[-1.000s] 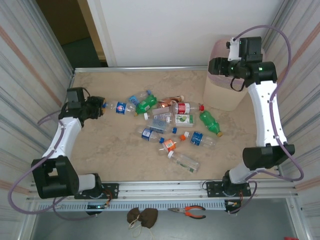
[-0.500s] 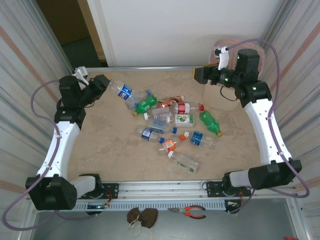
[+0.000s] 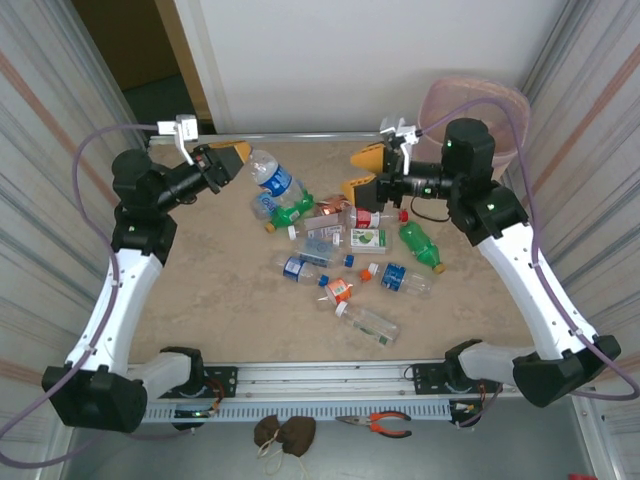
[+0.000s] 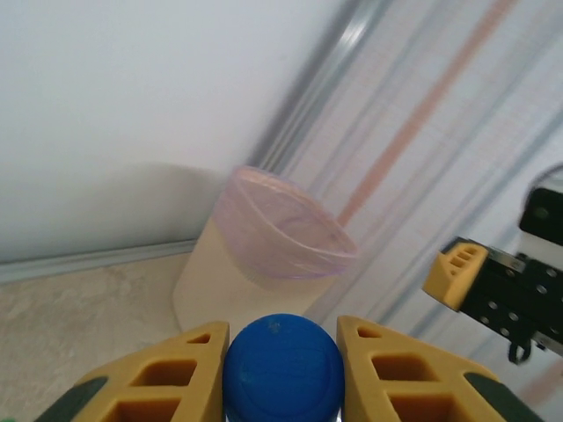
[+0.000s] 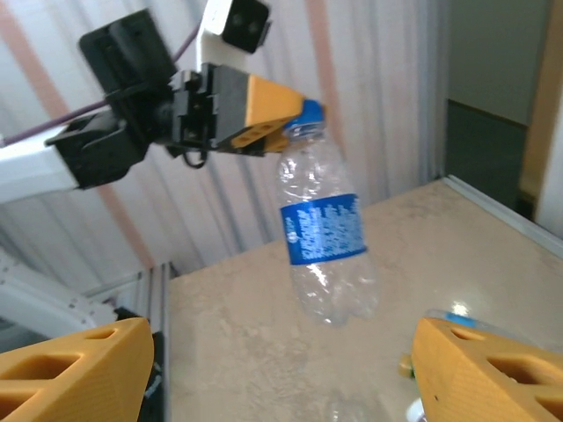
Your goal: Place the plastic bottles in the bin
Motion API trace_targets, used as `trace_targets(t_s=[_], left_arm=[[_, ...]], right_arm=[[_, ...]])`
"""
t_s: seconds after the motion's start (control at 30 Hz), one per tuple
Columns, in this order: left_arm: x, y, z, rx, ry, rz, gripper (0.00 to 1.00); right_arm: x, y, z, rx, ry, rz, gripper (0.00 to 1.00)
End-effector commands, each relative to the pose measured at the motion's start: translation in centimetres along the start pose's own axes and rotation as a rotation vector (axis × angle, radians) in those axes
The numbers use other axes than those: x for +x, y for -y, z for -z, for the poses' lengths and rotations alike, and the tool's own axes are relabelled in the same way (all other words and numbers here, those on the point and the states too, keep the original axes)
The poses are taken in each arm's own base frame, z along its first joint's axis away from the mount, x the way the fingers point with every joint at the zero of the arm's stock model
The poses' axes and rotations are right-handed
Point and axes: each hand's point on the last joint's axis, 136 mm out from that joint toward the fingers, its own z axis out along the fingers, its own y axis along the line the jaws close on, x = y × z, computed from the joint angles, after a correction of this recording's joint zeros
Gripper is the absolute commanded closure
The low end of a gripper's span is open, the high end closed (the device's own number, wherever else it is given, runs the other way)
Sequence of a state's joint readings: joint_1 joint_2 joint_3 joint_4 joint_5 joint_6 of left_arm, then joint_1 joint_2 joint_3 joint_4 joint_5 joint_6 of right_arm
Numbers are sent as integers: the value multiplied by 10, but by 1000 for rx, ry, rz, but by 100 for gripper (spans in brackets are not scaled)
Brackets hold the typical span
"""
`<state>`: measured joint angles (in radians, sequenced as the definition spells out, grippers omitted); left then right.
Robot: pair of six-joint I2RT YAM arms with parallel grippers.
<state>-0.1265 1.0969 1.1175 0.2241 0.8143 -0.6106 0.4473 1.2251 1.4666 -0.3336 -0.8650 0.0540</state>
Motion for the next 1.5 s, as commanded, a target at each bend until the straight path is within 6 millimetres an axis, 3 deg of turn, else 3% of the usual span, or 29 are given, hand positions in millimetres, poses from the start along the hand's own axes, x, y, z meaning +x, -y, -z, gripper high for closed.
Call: trace_targets(t_s=[0.0,0.2,0.47,0.67,0.97,1.07,1.23,1.47], left_arm=[[-14,66,11,196,19,-244,100],[3,118,20,392,-30,-354,100],[32,173,25,579,-113,-464,100],[35,178,18,605,-140,-449,100],[36,183,18,633,-143,-455,100],[36,186,20,648,-145,-458,100],[36,189,22,654,-140,-464,100],[37,191,23,659,-134,-471,100]], right_arm=[[-4,-29,0,-68,8,116,24],[-4,-56,-12,-183,-5,157,23],[4,-86,-26,-302,-47,232,11],[17,-98,-35,-377,-94,232,17],[50,-97,-44,-402,-176,170,31],[56,-98,-44,-420,-186,156,31],[64,-102,-42,-453,-210,143,32],[60,-105,-40,-455,-198,163,40]])
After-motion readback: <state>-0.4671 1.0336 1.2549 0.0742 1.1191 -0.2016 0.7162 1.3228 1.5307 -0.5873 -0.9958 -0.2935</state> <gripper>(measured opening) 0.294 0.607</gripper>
